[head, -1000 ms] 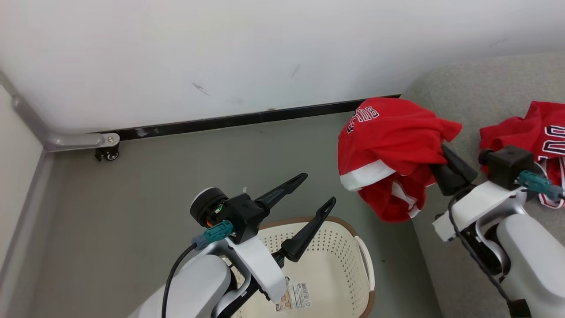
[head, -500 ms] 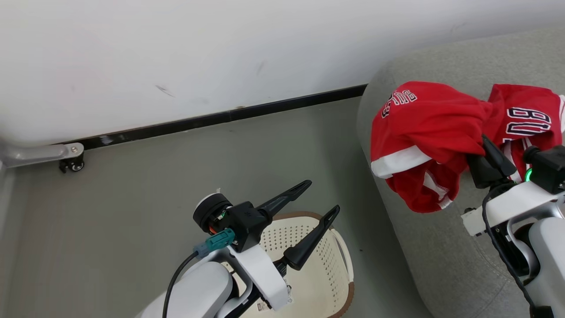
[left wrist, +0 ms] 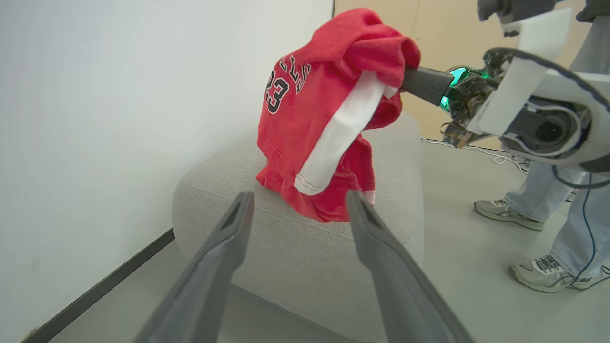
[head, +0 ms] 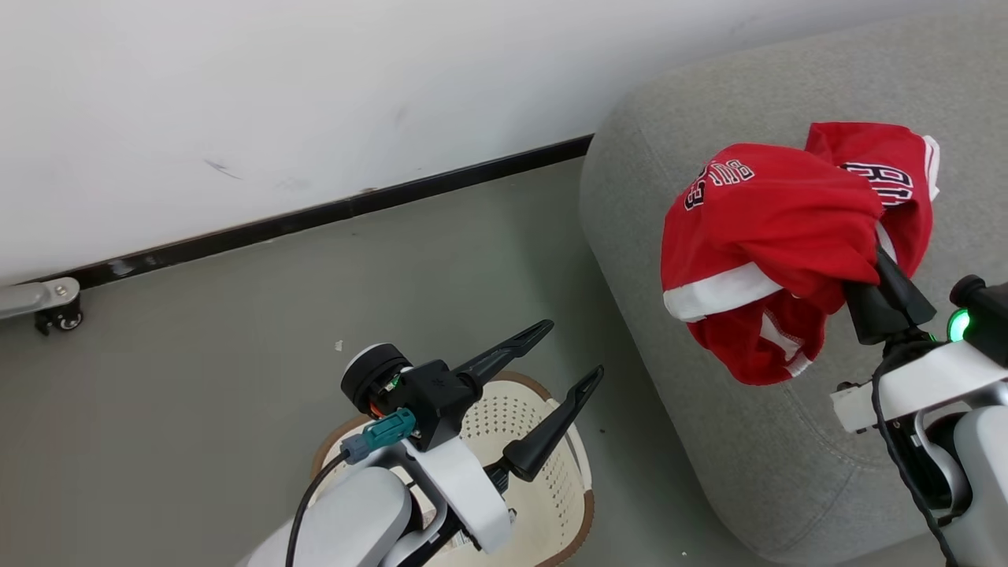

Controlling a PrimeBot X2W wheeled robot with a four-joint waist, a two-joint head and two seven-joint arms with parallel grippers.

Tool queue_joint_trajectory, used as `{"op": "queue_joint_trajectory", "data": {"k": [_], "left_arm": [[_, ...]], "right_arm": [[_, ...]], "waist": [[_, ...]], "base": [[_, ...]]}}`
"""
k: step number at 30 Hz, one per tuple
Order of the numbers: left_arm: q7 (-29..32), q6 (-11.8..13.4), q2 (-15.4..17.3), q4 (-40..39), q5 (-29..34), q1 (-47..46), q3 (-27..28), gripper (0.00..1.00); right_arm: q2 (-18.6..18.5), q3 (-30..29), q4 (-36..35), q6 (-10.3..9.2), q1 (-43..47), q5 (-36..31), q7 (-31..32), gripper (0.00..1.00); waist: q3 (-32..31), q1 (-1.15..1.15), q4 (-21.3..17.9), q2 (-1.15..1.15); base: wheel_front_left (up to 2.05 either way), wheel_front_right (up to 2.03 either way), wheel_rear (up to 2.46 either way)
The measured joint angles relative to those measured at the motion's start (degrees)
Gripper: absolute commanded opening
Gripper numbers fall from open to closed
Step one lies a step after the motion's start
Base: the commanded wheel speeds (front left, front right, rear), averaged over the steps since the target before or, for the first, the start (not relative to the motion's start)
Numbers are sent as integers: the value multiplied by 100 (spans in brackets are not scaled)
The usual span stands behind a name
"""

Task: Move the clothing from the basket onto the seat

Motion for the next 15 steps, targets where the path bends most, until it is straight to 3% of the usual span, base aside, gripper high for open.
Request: {"op": "queue_joint_trajectory", "data": {"k": [15], "left_arm": [[1, 68, 152, -56, 41, 7, 42, 100]], "right_arm": [[25, 82, -417, 0, 32, -45, 0, 0]], "waist": [[91, 0, -429, 0]], "base": [[0, 0, 0]]}}
